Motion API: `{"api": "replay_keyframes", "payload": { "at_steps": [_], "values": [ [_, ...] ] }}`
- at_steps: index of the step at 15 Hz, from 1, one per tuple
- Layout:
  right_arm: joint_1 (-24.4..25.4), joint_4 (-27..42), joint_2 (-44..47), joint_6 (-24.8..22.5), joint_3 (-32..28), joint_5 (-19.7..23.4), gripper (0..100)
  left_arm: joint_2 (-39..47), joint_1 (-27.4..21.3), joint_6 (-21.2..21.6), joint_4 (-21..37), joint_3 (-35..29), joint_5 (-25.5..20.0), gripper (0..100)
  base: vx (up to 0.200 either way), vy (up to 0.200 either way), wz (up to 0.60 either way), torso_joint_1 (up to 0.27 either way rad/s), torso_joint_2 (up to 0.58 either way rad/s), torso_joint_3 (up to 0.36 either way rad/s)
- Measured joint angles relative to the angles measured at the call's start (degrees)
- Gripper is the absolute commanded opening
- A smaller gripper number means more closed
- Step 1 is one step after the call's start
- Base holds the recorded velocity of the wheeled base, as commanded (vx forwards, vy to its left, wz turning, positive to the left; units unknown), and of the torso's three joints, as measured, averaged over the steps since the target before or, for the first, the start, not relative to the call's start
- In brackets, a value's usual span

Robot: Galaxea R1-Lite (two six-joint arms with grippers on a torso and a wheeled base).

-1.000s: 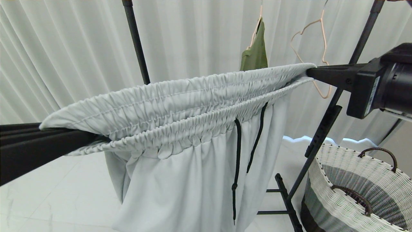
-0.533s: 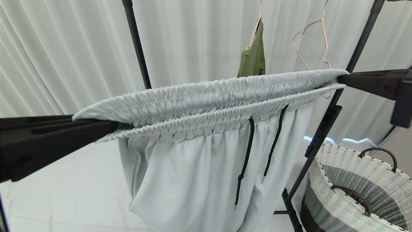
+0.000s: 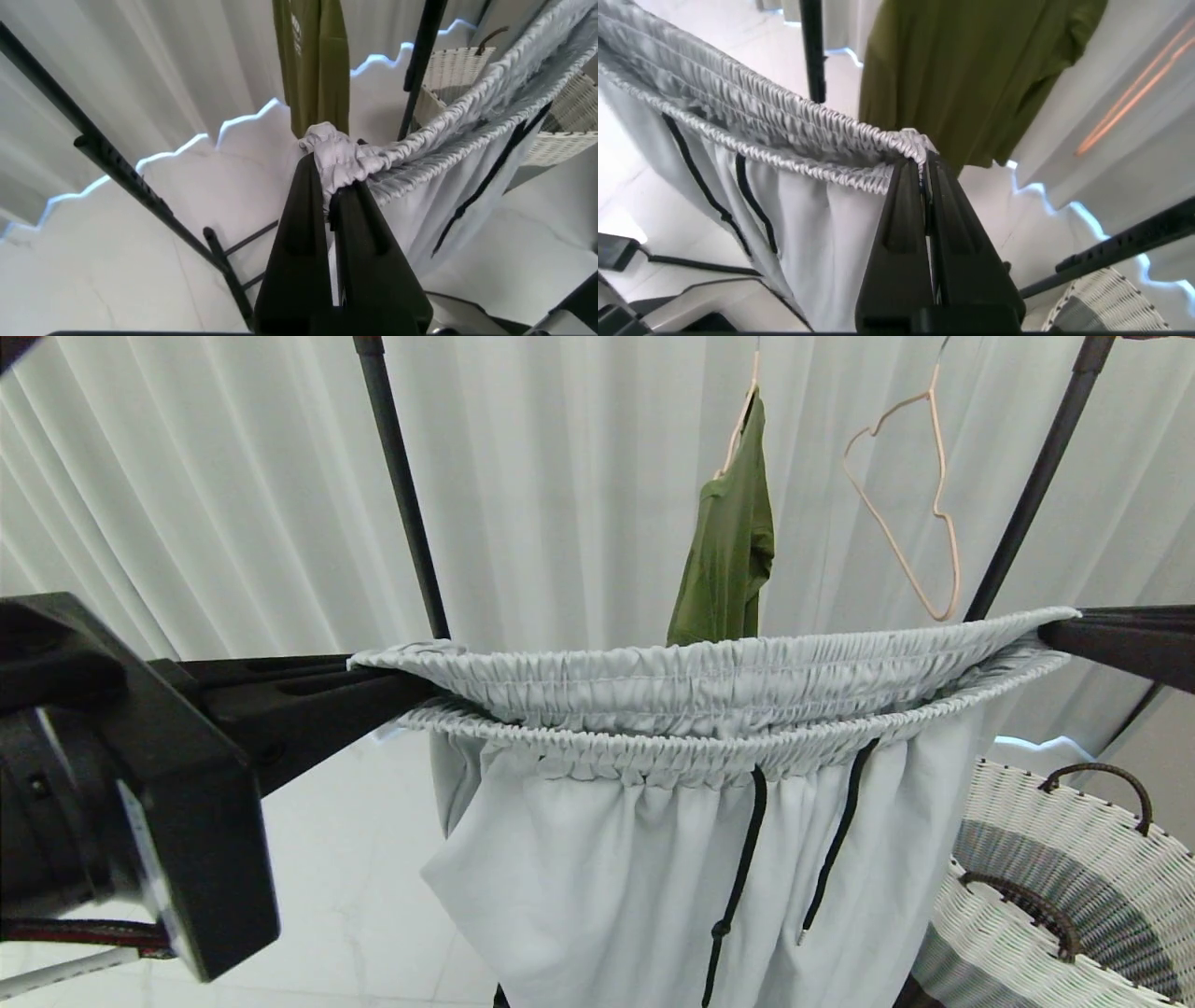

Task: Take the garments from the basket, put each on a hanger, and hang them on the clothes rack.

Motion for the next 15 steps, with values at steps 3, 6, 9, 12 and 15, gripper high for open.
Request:
{"api": "replay_keyframes", "payload": {
  "at_steps": [3,6,9,12,15],
  "values": [
    [0.3,0.0,-0.1,0.0,0.1,0.0,0,0.0,0.8,0.1,0.0,0.0,0.1,0,0.000,0.000,0.00,0.000,0.00,0.000],
    [0.3,0.0,-0.4,0.1,0.2,-0.1,0,0.0,3.6,0.2,0.0,-0.6,0.3,0,0.000,0.000,0.00,0.000,0.00,0.000],
    [0.2,0.0,-0.4,0.1,0.3,-0.1,100,0.0,4.1,0.2,0.0,-0.9,0.4,0,0.000,0.000,0.00,0.000,0.00,0.000],
    [0.2,0.0,-0.4,0.0,0.5,-0.1,100,0.0,4.1,0.2,0.1,-1.0,0.4,0,0.000,0.000,0.00,0.000,0.00,0.000],
    [-0.1,0.4,-0.7,0.1,1.0,-0.2,100,0.0,4.2,0.3,0.0,-1.0,0.4,0,0.000,0.000,0.00,0.000,0.00,0.000]
  ]
}}
